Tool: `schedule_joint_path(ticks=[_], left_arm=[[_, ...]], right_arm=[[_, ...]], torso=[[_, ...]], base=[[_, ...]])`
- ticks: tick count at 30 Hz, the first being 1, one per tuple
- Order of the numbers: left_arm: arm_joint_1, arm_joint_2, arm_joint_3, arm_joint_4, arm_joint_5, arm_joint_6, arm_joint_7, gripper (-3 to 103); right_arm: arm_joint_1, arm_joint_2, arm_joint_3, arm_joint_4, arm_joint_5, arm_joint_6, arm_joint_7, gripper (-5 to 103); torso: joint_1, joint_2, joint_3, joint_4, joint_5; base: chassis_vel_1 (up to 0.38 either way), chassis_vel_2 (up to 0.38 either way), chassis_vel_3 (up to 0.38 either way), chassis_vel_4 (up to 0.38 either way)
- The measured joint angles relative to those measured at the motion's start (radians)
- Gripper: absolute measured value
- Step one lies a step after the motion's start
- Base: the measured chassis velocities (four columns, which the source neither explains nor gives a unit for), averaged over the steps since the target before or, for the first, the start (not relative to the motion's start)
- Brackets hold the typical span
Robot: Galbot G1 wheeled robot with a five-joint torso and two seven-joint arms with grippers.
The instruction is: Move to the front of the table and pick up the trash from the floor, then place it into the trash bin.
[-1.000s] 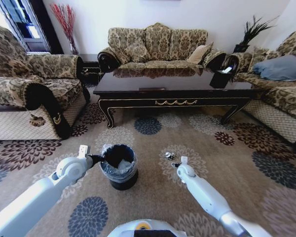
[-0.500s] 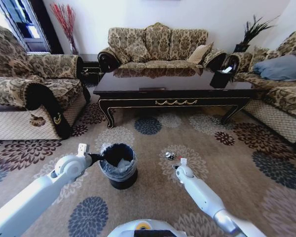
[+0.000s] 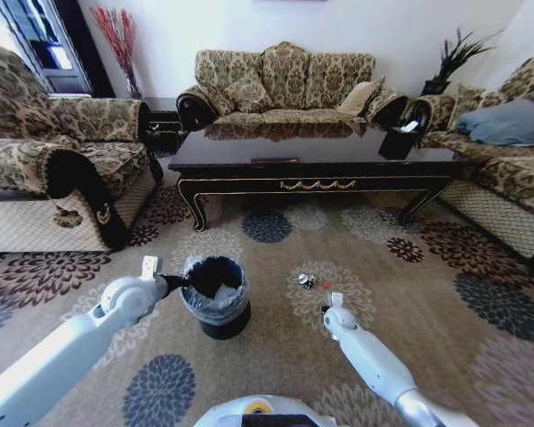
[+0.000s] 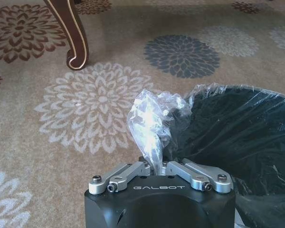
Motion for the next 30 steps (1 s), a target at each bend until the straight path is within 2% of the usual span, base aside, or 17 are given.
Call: schedule_joint_path(ticks=[5, 16, 24, 26, 29, 30], left_arm=[[0.002, -0.004, 0.006, -0.008, 0.007, 0.001, -0.003, 3], [0.019, -0.01, 0.014, -0.037, 0.022, 0.002, -0.012, 3], [-0.025, -0.034, 0.081, -0.042, 0.026, 0.009, -0.027, 3], [-0.03, -0.035, 0.087, -0.04, 0.026, 0.009, -0.028, 3], [-0.085, -0.047, 0.148, -0.021, 0.027, 0.011, -0.038, 3], [-0.085, -0.047, 0.148, -0.021, 0.027, 0.011, -0.038, 3]], right_arm=[[-0.027, -0.05, 0.014, 0.072, 0.022, -0.006, 0.013, 24], [-0.102, -0.104, 0.064, 0.18, 0.024, -0.006, 0.004, 24], [-0.263, -0.203, 0.191, 0.431, 0.011, 0.005, -0.022, 24], [-0.276, -0.208, 0.201, 0.449, 0.01, 0.006, -0.024, 24], [-0.387, -0.245, 0.283, 0.601, -0.012, 0.021, -0.049, 24], [-0.387, -0.245, 0.283, 0.601, -0.012, 0.021, -0.049, 24]], torso=[[0.0, 0.0, 0.0, -0.0002, -0.0001], [0.0, 0.0, 0.0, 0.0002, 0.0002], [0.0, 0.0, 0.0, 0.0, 0.0], [0.0, 0.0, 0.0, 0.0001, 0.0], [0.0, 0.0, 0.0, -0.0005, 0.0001], [0.0, 0.0, 0.0, -0.0005, 0.0001]], base=[[0.0, 0.0, 0.0, 0.0], [0.0, 0.0, 0.0, 0.0], [0.0, 0.0, 0.0, 0.0], [0.0, 0.0, 0.0, 0.0], [0.0, 0.0, 0.0, 0.0], [0.0, 0.0, 0.0, 0.0]])
